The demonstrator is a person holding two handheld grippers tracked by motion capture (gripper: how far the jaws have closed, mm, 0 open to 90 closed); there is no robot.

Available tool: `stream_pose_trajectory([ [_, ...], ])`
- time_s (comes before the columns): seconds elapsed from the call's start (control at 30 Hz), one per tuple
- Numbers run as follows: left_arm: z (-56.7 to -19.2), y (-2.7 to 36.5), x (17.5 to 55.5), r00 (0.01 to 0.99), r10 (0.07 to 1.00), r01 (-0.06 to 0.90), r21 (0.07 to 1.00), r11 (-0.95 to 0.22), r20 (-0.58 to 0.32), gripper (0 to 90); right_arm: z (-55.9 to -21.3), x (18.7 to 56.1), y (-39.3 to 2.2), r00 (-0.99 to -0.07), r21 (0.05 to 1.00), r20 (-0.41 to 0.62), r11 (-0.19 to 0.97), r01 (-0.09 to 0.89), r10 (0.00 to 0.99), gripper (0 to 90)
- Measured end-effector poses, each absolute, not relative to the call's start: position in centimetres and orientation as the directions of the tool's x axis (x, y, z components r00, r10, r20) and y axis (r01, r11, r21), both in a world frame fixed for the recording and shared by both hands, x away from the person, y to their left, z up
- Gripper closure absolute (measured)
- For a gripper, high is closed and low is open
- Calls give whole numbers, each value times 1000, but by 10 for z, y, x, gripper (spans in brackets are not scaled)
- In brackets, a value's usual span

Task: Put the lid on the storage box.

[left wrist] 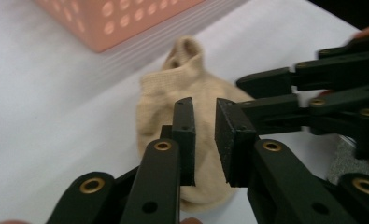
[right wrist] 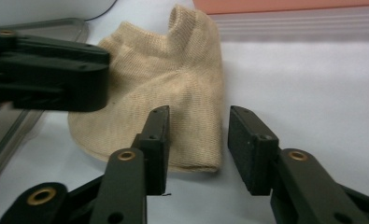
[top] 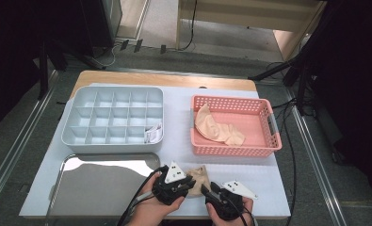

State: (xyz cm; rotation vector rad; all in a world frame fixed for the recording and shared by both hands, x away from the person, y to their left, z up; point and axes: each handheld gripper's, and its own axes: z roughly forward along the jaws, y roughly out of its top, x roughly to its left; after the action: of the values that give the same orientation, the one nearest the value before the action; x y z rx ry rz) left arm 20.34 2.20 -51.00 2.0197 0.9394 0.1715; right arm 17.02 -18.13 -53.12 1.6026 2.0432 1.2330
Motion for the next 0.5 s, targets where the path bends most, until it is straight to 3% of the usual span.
stream_pose_trajectory([
  [0.23, -522, 22, 213, 676, 688, 611, 721, -326, -262, 847, -530, 170, -185, -370, 741, 353, -15, 672, 859, 807],
  [0.5, -524, 26, 215, 654, 688, 648, 701, -296, -314, 884, -514, 156, -172, -495, 828, 324, 11, 560, 807, 831],
])
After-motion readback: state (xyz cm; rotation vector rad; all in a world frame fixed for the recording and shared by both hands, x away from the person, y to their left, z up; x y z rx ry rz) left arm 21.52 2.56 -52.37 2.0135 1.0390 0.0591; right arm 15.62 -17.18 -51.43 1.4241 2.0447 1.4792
